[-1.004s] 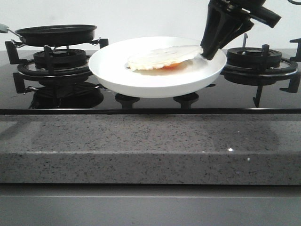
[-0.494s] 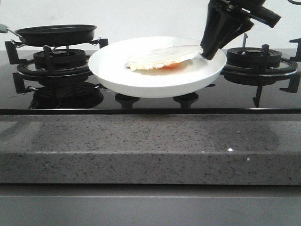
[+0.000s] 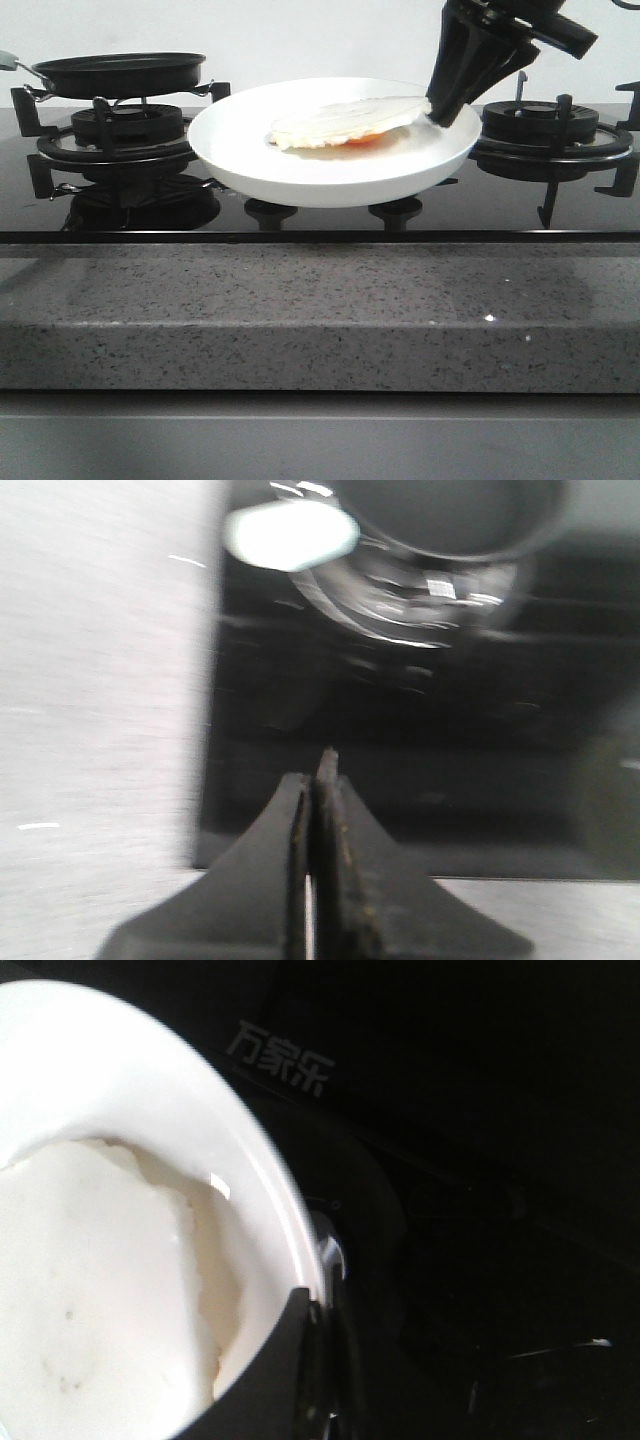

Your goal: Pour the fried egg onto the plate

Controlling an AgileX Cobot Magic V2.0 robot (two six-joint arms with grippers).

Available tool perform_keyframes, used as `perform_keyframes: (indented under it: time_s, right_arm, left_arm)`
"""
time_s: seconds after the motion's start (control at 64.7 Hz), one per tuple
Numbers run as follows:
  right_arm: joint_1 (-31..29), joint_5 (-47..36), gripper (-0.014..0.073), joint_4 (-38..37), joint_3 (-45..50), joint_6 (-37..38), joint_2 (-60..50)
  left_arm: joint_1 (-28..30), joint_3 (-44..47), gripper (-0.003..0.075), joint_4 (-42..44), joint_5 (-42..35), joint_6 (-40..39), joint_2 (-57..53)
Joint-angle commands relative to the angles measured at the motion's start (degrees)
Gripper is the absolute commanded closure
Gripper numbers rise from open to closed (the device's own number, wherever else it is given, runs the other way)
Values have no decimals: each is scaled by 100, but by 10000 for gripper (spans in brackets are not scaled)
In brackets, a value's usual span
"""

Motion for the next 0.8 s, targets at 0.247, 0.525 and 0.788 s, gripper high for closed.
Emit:
perform_keyframes:
  time_s: [0.247,0.525,0.788]
  right_arm:
    - [-1,-164,655,236,-133,-46,-313]
    - [-1,-164,655,236,-133,-46,-313]
    - [-1,-164,655,236,-133,-46,-313]
  left_arm:
    - [-383,1418,740,269,-1817,-252,-2204]
    - [-383,2551,740,156,-2151,-226,-3617]
    - [-383,2998,739,156,-2312,-188,-4106]
